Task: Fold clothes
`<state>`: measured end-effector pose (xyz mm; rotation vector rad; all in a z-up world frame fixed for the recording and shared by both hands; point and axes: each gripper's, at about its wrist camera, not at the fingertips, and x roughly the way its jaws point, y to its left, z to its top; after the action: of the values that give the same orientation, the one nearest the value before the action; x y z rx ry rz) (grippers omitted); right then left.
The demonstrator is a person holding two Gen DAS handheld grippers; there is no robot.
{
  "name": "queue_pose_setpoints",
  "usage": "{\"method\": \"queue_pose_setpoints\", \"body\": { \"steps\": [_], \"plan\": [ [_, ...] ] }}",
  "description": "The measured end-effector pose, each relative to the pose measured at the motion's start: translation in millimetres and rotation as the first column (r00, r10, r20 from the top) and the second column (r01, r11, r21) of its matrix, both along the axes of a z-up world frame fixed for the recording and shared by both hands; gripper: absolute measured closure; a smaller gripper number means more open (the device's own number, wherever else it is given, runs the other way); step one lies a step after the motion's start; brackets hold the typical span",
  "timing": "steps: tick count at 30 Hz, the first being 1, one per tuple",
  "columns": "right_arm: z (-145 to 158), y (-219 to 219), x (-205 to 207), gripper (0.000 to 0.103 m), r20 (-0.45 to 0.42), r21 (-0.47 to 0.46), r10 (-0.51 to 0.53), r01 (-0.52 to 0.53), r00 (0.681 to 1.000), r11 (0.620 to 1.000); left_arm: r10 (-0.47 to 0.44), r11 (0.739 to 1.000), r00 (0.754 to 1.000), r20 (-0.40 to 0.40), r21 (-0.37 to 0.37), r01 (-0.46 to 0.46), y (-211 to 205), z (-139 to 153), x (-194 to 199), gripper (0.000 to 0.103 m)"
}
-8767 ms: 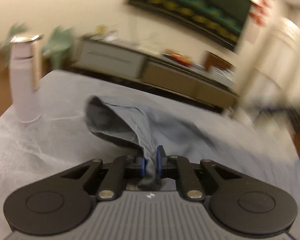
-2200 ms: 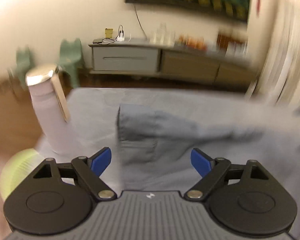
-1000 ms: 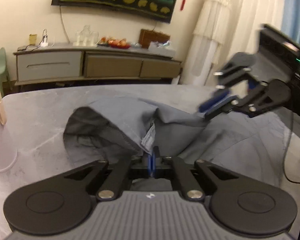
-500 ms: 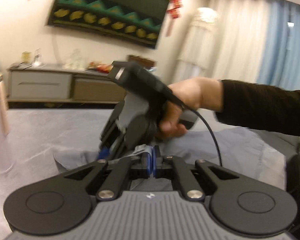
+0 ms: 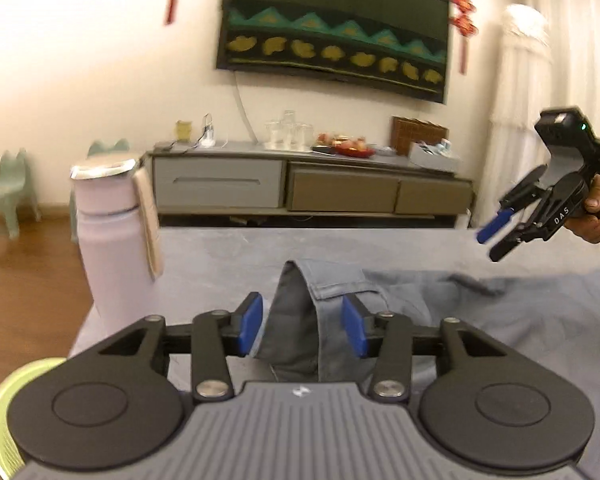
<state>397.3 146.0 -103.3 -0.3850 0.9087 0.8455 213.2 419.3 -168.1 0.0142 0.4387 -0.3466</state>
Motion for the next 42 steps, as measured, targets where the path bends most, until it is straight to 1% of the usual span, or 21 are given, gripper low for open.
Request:
{"method": "queue_pose_setpoints", "body": {
  "steps": [2,4,9,10,12,13,14,15,16,17,18,22,25,26,27,29,30,32,33,36,42],
  "plan": [
    [-18.7,-34.4,-12.4,0.045,-0.028,0.019,-0.052,0.052,0.998,0.998,-0.045,0.998,0.999,0.026,0.047,0.043,-5.9,5.0,-0.9,0.022],
    [-38.2,-61.1,-22.2,0.041,-0.052,0.035,-0.084,0.086,0.995,0.996,-0.105,0.990,0.994,0.023,0.096,0.103,-18.2,4.6,8.6,0.011],
    [-59.9,-89.2,-24.7,0.037,-0.065,0.056,-0.116,0.120,0.991,0.991,-0.200,0.972,0.970,-0.140,0.098,0.214,-27.9,-21.2,61.7,0.010],
    [-62.0,-91.2,-23.9,0.037,-0.064,0.061,-0.121,0.125,0.991,0.990,-0.215,0.970,0.959,-0.183,0.076,0.232,-27.3,-27.3,67.3,0.015],
    [-66.7,-93.3,-24.0,0.037,-0.059,0.071,-0.119,0.123,0.991,0.990,-0.247,0.964,0.932,-0.266,0.029,0.264,-26.0,-39.5,78.5,0.049],
    [-67.7,-96.1,-25.2,0.039,-0.052,0.073,-0.115,0.119,0.992,0.990,-0.278,0.957,0.911,-0.303,-0.009,0.289,-24.4,-39.4,78.8,0.098],
    [-67.8,-99.8,-26.2,0.042,-0.050,0.072,-0.109,0.113,0.993,0.991,-0.310,0.949,0.889,-0.338,-0.050,0.312,-22.6,-38.8,78.6,0.099],
    [-68.0,-103.8,-26.7,0.064,-0.051,0.071,-0.109,0.113,0.993,0.991,-0.306,0.952,0.887,-0.345,-0.108,0.286,-13.2,-37.2,77.4,0.099],
    [-68.8,-109.5,-25.4,0.093,-0.061,0.077,-0.124,0.129,0.990,0.989,-0.300,0.952,0.887,-0.351,-0.166,0.257,-3.2,-35.5,76.0,0.098],
    [-69.8,-116.2,-23.1,0.100,-0.076,0.086,-0.146,0.152,0.986,0.985,-0.272,0.954,0.871,-0.408,-0.235,0.188,7.7,-41.6,85.0,0.098],
    [-70.8,-122.8,-20.9,0.100,-0.092,0.094,-0.167,0.176,0.982,0.980,-0.246,0.948,0.848,-0.469,-0.297,0.111,18.6,-48.2,94.6,0.098],
    [-85.1,-139.5,-7.6,0.103,-0.140,0.094,-0.285,0.299,0.948,0.950,-0.152,0.959,0.803,-0.576,-0.283,-0.022,23.6,-57.6,115.7,0.096],
    [-84.8,-137.8,-5.0,0.103,-0.100,0.050,-0.378,0.384,0.921,0.922,-0.087,0.968,0.798,-0.596,-0.240,-0.073,18.0,-52.2,116.4,0.090],
    [-80.9,-134.1,-8.5,0.099,-0.060,0.027,-0.398,0.400,0.916,0.916,-0.061,0.973,0.803,-0.593,-0.214,-0.084,13.8,-48.2,114.3,0.078],
    [-75.7,-129.9,-13.7,0.090,-0.019,0.011,-0.410,0.410,0.912,0.912,-0.019,0.979,0.822,-0.570,-0.178,-0.100,9.1,-42.5,110.1,0.072],
    [-65.5,-122.1,-26.4,0.089,0.031,0.010,-0.414,0.414,0.910,0.910,0.008,0.983,0.862,-0.507,-0.154,-0.099,4.6,-31.2,96.6,0.064],
    [-60.4,-118.9,-35.3,0.089,0.023,0.042,-0.397,0.396,0.918,0.917,0.023,0.982,0.848,-0.530,-0.149,-0.120,3.7,-35.7,98.3,0.064],
    [-55.1,-112.9,-52.4,0.075,0.009,0.076,-0.367,0.365,0.930,0.928,0.057,0.976,0.805,-0.591,-0.135,-0.169,4.4,-48.4,103.9,0.072],
    [-57.5,-110.2,-60.0,0.067,0.003,0.063,-0.357,0.356,0.934,0.932,0.070,0.970,0.796,-0.601,-0.145,-0.195,7.7,-50.4,104.6,0.072],
    [-56.7,-137.9,-93.3,0.066,0.041,0.009,-0.413,0.413,0.910,0.911,0.147,0.941,0.767,-0.625,-0.149,-0.303,16.7,-47.1,101.6,0.070],
    [-51.4,-205.2,-167.1,0.056,0.129,-0.069,-0.528,0.539,0.839,0.839,0.300,0.906,0.763,-0.573,-0.079,-0.416,21.6,-18.6,49.9,0.063]
  ]
}}
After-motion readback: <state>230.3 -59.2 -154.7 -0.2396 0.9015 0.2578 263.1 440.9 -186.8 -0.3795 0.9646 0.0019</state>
